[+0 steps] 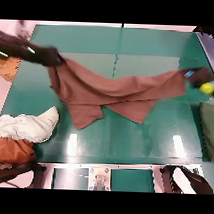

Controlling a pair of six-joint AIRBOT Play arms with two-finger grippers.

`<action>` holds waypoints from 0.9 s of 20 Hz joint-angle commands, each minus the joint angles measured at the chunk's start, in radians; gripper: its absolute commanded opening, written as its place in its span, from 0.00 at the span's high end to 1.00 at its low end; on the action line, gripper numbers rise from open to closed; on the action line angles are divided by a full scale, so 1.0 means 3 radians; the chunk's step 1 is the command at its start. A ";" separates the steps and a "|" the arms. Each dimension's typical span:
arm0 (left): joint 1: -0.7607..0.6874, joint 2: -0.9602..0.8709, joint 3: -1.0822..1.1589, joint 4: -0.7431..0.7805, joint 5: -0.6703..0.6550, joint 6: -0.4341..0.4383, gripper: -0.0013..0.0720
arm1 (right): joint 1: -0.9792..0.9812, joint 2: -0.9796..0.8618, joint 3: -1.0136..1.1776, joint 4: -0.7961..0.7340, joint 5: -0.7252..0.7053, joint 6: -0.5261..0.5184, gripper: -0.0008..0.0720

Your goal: Fold the shirts.

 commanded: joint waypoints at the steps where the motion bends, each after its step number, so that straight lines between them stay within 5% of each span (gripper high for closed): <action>1: -0.0089 -0.0701 -0.0481 -0.0191 0.1006 0.0203 0.95 | 0.0295 -0.0872 -0.0533 0.0050 -0.0983 -0.0201 0.97; 5: -0.0089 -0.1232 -0.0280 -0.0699 0.1441 0.0539 0.95 | 0.0287 -0.1815 0.0015 0.0177 -0.0982 -0.0381 0.97; 6: -0.0088 -0.1240 -0.0275 -0.0713 0.1528 0.0540 0.84 | 0.0289 -0.1926 0.0150 0.0175 -0.0983 -0.0398 0.97; 7: -0.0078 -0.1232 -0.0273 -0.0715 0.1579 0.0538 0.48 | 0.0286 -0.1981 0.0257 0.0173 -0.0982 -0.0406 0.97; 8: -0.0047 -0.1232 -0.0234 -0.0698 0.1511 0.0537 0.30 | 0.0286 -0.1994 0.0347 0.0172 -0.0982 -0.0462 0.97; 12: 0.0365 -0.1231 0.0206 -0.0684 0.0240 0.0345 0.30 | 0.0037 -0.1990 0.0758 -0.0134 -0.0401 -0.0614 0.53; 15: 0.0715 -0.1231 0.0374 -0.0632 -0.0774 -0.0215 0.30 | -0.0381 -0.1987 0.0862 -0.0320 0.0273 -0.0617 0.44; 18: 0.0708 -0.1225 0.0148 -0.0193 -0.1236 -0.0456 0.30 | -0.0640 -0.1987 0.0774 -0.0652 0.0699 -0.0721 0.36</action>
